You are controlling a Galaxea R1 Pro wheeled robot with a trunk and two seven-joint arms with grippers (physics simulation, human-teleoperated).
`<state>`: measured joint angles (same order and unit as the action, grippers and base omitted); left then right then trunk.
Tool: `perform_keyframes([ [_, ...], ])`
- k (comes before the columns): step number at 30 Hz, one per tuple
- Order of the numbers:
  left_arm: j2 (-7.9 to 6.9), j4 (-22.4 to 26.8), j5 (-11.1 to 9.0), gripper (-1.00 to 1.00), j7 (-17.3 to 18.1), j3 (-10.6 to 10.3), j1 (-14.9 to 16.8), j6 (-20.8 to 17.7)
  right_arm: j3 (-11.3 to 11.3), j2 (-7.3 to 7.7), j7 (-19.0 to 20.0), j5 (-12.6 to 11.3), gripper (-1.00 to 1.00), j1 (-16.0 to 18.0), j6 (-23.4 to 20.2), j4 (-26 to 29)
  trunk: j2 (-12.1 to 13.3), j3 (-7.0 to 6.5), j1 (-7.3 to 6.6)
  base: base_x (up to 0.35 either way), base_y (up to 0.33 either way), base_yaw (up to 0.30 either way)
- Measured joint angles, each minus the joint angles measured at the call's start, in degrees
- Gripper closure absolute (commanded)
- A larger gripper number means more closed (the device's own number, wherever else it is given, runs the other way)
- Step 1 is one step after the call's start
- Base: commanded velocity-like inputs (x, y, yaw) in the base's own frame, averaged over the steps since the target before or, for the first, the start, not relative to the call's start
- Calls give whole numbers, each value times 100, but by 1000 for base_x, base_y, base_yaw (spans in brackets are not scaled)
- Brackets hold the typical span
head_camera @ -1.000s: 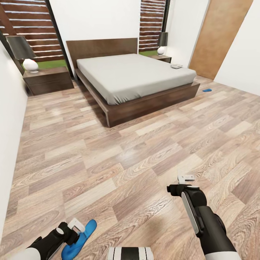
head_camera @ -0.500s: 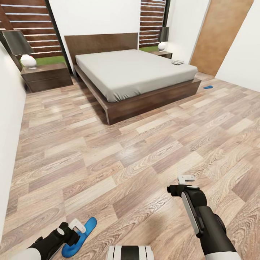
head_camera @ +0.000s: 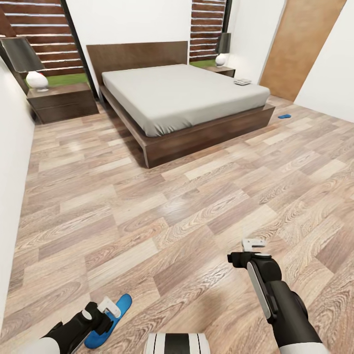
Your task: In the bedroom, move the book from the bed onto either nightstand, and place the two sandals side by side next to the bed.
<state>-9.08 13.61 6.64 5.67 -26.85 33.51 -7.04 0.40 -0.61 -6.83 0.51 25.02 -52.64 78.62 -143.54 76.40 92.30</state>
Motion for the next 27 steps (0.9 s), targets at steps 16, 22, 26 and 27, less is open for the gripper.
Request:
perform_keyframes([
  [16,4,4,0,-100,-8,-10,0,0,7,-3,0,13,-100,0,0,-17,-18,289,33,0,0,0],
  [22,3,30,-1,-100,-11,-6,0,12,8,-6,-1,14,-100,0,0,-31,-18,289,33,0,0,0],
  [26,4,35,-12,-100,-43,4,0,345,8,-6,-1,14,-100,0,7,-48,-23,377,44,0,0,0],
  [27,4,36,-16,-100,-52,13,0,375,8,-7,-1,14,-100,0,7,-49,-24,399,46,0,0,0],
])
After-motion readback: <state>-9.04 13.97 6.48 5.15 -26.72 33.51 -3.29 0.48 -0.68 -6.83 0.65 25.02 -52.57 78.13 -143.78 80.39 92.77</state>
